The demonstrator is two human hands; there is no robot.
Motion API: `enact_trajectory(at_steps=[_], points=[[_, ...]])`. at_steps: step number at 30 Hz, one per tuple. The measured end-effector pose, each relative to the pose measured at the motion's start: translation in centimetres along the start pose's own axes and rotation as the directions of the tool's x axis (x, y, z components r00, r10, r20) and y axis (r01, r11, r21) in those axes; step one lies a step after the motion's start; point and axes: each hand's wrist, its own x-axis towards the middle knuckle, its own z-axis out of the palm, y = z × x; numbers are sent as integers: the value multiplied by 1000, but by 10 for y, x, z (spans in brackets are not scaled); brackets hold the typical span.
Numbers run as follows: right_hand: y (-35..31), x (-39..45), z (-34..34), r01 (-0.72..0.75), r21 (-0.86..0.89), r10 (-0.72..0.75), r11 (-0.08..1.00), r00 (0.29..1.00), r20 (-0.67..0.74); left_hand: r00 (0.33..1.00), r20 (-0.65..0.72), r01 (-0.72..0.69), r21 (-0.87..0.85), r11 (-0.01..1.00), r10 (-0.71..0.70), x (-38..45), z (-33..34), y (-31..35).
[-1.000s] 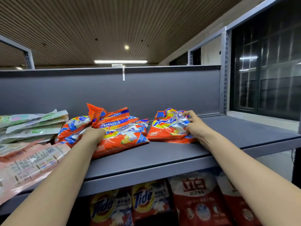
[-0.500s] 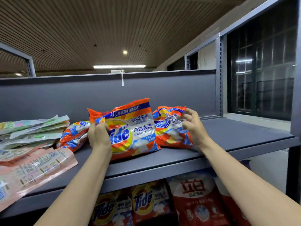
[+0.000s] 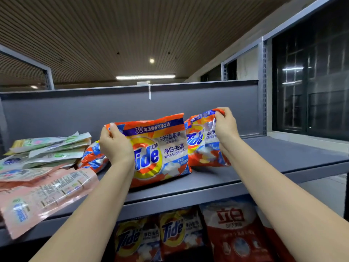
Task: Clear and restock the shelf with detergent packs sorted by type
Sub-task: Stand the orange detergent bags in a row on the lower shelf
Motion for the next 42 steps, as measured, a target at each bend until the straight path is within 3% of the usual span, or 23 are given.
enact_trajectory(at_steps=[3, 8, 10, 11, 13, 15, 16, 22, 27, 31, 36, 42], points=[[-14, -5, -1, 101, 196, -88, 975, 993, -75, 996, -86, 31, -37, 999, -34, 2, -2, -4], [9, -28, -9, 129, 130, -115, 983, 988, -106, 999, -15, -35, -87, 996, 34, 1, -12, -13], [19, -42, -11, 106, 152, -93, 983, 992, -87, 999, 44, 20, -30, 999, -19, -3, -18, -19], [21, -50, -12, 99, 94, -93, 991, 993, -68, 995, 63, 77, 28, 997, -79, -6, -21, -22], [26, -63, -11, 111, -182, -117, 977, 993, -20, 977, 106, 170, 148, 974, -187, -12, -25, -27], [30, -71, -11, 90, -433, -117, 897, 992, -35, 960, 173, 184, 196, 963, -219, -18, -27, -31], [32, -72, -11, 67, -461, -104, 885, 993, -54, 954, 209, 173, 210, 962, -217, -19, -28, -34], [28, -90, -16, -33, -343, 0, 939, 995, -95, 967, 227, 65, 207, 976, -113, -34, -38, -29], [10, -110, -37, 28, -423, -152, 906, 953, -262, 997, 2, -72, 320, 945, 76, -53, -56, -14], [4, -127, -59, 107, -341, -219, 934, 926, -308, 991, -15, -124, 292, 948, 134, -61, -73, -1], [18, -142, -90, 76, -129, -108, 989, 958, -264, 998, -4, -64, 296, 953, 68, -89, -100, -13], [83, -185, -114, -26, -388, 21, 921, 1000, -17, 995, 9, 76, 514, 854, -95, -149, -151, -64]])
